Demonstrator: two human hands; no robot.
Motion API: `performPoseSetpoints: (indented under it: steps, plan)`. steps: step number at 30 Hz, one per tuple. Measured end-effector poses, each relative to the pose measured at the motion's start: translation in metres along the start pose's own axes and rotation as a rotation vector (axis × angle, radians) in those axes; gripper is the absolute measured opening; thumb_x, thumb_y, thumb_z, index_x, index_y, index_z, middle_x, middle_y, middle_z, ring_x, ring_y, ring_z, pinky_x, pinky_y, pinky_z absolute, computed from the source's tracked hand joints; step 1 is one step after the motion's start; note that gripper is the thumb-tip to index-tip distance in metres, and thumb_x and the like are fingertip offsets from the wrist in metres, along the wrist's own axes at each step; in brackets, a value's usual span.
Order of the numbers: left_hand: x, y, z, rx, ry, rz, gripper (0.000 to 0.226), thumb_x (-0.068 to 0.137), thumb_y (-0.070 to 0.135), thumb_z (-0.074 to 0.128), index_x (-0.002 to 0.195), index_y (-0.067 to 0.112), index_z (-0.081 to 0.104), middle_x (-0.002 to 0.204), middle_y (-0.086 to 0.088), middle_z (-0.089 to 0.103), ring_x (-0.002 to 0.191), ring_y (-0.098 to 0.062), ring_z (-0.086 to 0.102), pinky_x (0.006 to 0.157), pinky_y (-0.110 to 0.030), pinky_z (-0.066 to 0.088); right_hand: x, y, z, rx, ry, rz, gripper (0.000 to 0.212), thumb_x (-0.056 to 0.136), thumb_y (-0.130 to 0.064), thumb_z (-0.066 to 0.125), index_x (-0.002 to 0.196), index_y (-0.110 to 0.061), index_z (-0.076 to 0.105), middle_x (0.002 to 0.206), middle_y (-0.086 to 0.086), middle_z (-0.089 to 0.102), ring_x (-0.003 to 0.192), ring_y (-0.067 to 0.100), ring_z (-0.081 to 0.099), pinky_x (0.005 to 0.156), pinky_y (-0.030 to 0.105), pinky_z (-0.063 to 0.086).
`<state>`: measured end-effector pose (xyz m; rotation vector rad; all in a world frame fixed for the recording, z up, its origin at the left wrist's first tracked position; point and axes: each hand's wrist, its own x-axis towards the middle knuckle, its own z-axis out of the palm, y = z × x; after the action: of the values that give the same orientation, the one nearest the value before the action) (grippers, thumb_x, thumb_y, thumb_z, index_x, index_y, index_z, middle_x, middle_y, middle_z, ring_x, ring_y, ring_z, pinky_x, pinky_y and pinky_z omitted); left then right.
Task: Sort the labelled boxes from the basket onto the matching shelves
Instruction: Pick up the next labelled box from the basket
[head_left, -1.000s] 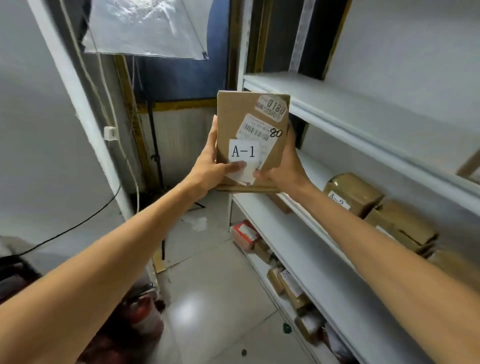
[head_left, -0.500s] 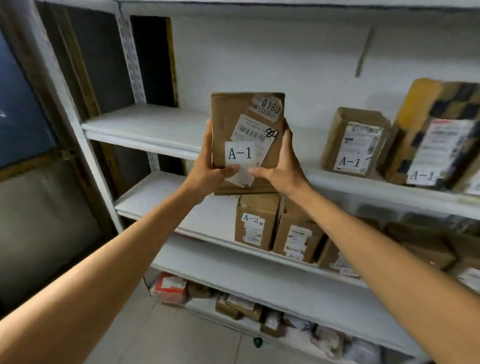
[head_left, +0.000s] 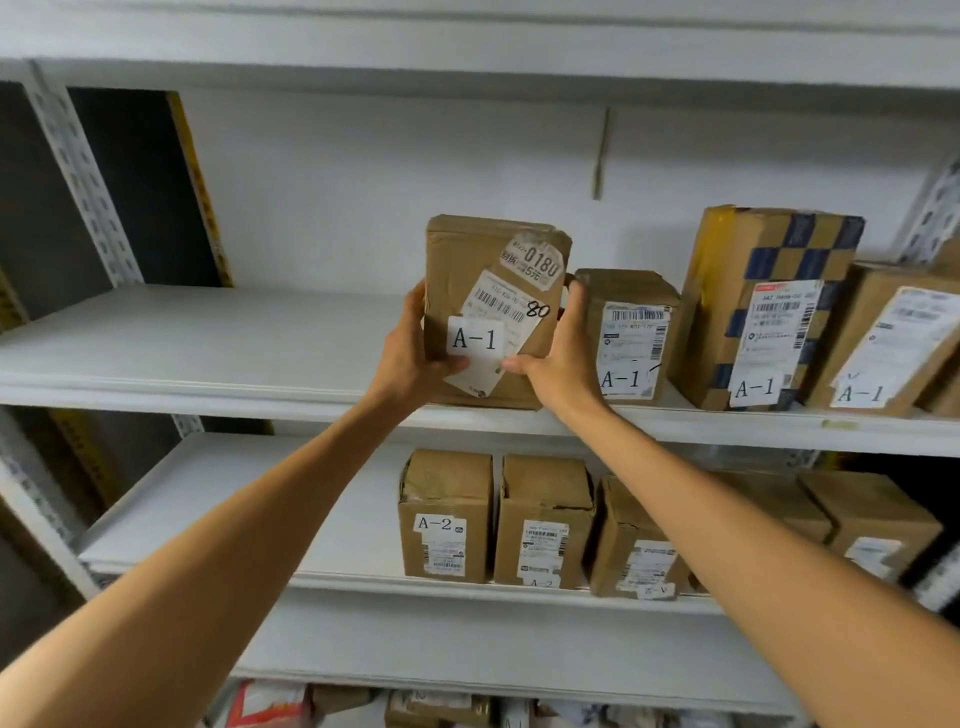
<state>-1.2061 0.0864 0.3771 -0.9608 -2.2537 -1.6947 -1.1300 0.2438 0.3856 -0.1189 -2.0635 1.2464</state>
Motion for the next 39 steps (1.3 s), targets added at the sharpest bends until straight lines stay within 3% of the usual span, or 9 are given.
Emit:
performPoseSetpoints:
  steps: [2,6,10,13,23,26,30,35,39]
  plan:
    - [0.007,-0.011,0.007,-0.007,0.019,0.017,0.089,0.074,-0.004,0.071,0.146,0.019,0.023,0.121,0.006,0.056,0.103,-0.013,0.058,0.071,-0.017,0.055,0.009,0.008,0.002,-0.039,-0.001,-0.011,0.095,0.066,0.010,0.079,0.138,-0.014,0.023,0.135,0.004,0.048,0.125,0.014,0.046,0.097,0.026,0.045]
    - [0.016,-0.025,0.018,-0.013,0.027,0.012,0.094,0.076,-0.008,0.068,0.149,0.022,0.017,0.135,0.000,0.053,0.110,-0.013,0.057,0.079,-0.026,0.055,0.016,0.023,0.010,-0.145,0.001,0.031,0.104,0.072,0.002,0.079,0.149,-0.016,0.012,0.141,0.007,0.042,0.130,0.019,0.040,0.105,0.033,0.040]
    - [0.023,-0.033,0.015,0.036,-0.021,0.006,0.089,0.082,-0.005,0.066,0.150,0.016,0.013,0.122,0.004,0.056,0.104,-0.014,0.057,0.071,-0.013,0.054,0.018,0.029,0.019,-0.252,0.011,0.031,0.111,0.075,-0.007,0.080,0.152,-0.018,0.001,0.142,0.011,0.041,0.130,0.026,0.043,0.102,0.037,0.044]
    - [0.026,-0.034,0.014,0.066,-0.045,0.003,0.090,0.083,0.000,0.067,0.151,0.018,0.011,0.120,0.006,0.056,0.105,-0.015,0.057,0.080,-0.028,0.055,0.018,0.028,0.020,-0.284,0.030,0.038,0.105,0.076,-0.006,0.079,0.151,-0.015,0.006,0.142,0.012,0.042,0.129,0.024,0.044,0.096,0.026,0.041]
    - [0.020,-0.033,0.012,0.032,-0.108,-0.092,0.102,0.080,0.002,0.071,0.153,0.028,0.004,0.137,-0.005,0.051,0.122,-0.030,0.054,0.091,-0.051,0.053,0.007,0.016,0.019,-0.336,0.022,0.139,0.093,0.078,-0.010,0.076,0.145,-0.008,0.012,0.143,0.014,0.038,0.132,0.028,0.039,0.103,0.037,0.041]
    - [0.005,-0.032,0.004,0.028,-0.084,-0.162,0.098,0.074,0.002,0.078,0.150,0.024,0.022,0.139,-0.008,0.049,0.121,-0.027,0.053,0.094,-0.043,0.052,-0.005,0.002,0.019,-0.425,-0.049,0.267,0.093,0.080,-0.019,0.075,0.147,-0.006,0.012,0.143,0.014,0.038,0.128,0.029,0.044,0.098,0.039,0.047]
    - [-0.018,-0.028,-0.015,0.171,-0.041,-0.171,0.059,0.073,0.016,0.083,0.126,0.014,0.055,0.110,0.002,0.063,0.100,-0.019,0.063,0.075,-0.021,0.051,-0.014,-0.020,0.015,-0.531,-0.277,0.401,0.064,0.084,-0.023,0.067,0.138,-0.005,0.038,0.128,0.009,0.047,0.110,0.023,0.050,0.082,0.028,0.044]
    - [-0.045,-0.019,-0.047,0.427,-0.115,-0.136,0.040,0.077,0.024,0.080,0.113,0.014,0.064,0.100,0.002,0.066,0.091,-0.016,0.064,0.082,-0.029,0.053,-0.027,-0.031,0.021,-0.737,-0.282,0.331,0.076,0.082,-0.031,0.068,0.141,-0.005,0.028,0.139,0.017,0.037,0.127,0.034,0.042,0.095,0.038,0.043]
    - [-0.073,-0.022,-0.088,0.675,-0.116,-0.120,0.031,0.079,0.020,0.078,0.108,0.016,0.067,0.095,-0.001,0.070,0.087,-0.017,0.066,0.080,-0.034,0.055,-0.041,-0.041,0.046,-0.775,-0.584,0.098,0.065,0.081,-0.026,0.069,0.134,-0.007,0.038,0.133,0.014,0.040,0.122,0.031,0.043,0.090,0.036,0.042]
